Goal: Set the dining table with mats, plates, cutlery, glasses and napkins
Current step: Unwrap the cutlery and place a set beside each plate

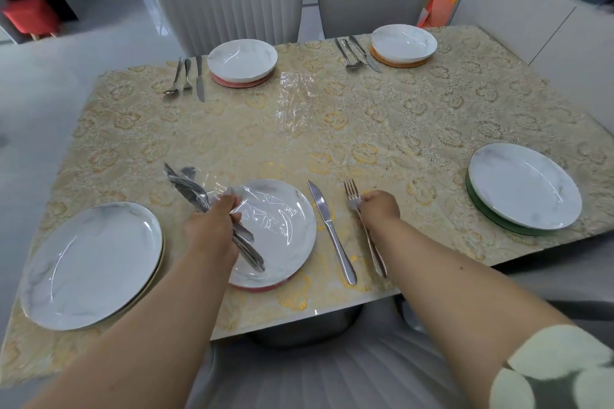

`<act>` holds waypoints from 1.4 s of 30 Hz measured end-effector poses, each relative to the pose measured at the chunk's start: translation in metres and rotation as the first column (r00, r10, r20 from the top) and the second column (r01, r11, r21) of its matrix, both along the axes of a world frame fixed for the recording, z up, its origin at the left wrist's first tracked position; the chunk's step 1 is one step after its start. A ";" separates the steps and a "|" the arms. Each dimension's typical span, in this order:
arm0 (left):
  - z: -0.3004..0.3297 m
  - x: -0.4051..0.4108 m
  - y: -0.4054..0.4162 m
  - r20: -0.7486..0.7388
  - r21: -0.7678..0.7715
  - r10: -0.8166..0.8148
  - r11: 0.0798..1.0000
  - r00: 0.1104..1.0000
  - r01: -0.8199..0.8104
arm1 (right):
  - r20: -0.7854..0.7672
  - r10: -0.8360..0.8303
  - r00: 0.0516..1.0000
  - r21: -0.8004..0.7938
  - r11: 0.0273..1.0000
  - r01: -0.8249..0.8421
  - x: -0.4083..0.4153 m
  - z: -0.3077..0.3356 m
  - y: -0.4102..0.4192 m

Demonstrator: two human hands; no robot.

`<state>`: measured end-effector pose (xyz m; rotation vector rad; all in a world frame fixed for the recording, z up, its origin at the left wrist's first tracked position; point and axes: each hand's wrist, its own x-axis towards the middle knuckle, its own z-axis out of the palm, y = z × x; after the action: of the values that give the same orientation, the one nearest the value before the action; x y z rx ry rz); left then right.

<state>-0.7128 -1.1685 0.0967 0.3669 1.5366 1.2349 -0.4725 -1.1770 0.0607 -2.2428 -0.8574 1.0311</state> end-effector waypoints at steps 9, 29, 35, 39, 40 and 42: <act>-0.004 0.001 0.003 -0.001 0.001 -0.001 1.000 1.000 0.001 | 0.210 0.122 0.970 0.014 0.992 -0.128 -0.012 -0.014 0.016; 0.006 0.008 -0.002 0.024 0.007 -0.011 1.000 1.000 0.011 | 0.365 0.319 0.875 -0.075 0.947 -0.313 -0.042 -0.007 -0.044; 0.004 0.010 -0.003 0.018 0.005 -0.026 1.000 0.999 0.026 | 0.401 0.336 0.852 -0.156 0.942 -0.298 -0.016 -0.010 -0.041; 0.004 0.011 -0.004 0.006 -0.003 -0.038 0.999 0.999 0.038 | 0.381 0.339 0.860 -0.145 0.941 -0.306 -0.020 -0.015 -0.045; 0.004 0.011 -0.004 0.003 -0.001 -0.044 0.999 0.999 0.044 | 0.382 0.336 0.861 -0.144 0.942 -0.304 -0.021 -0.014 -0.045; 0.004 0.012 -0.004 0.009 0.015 -0.063 0.998 0.998 0.063 | 0.429 0.289 0.856 -0.099 0.957 -0.273 -0.020 -0.008 -0.043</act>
<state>-0.7009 -1.1720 0.1008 0.4161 1.4974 1.1978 -0.4921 -1.2200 0.0530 -2.4745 -1.4050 0.6575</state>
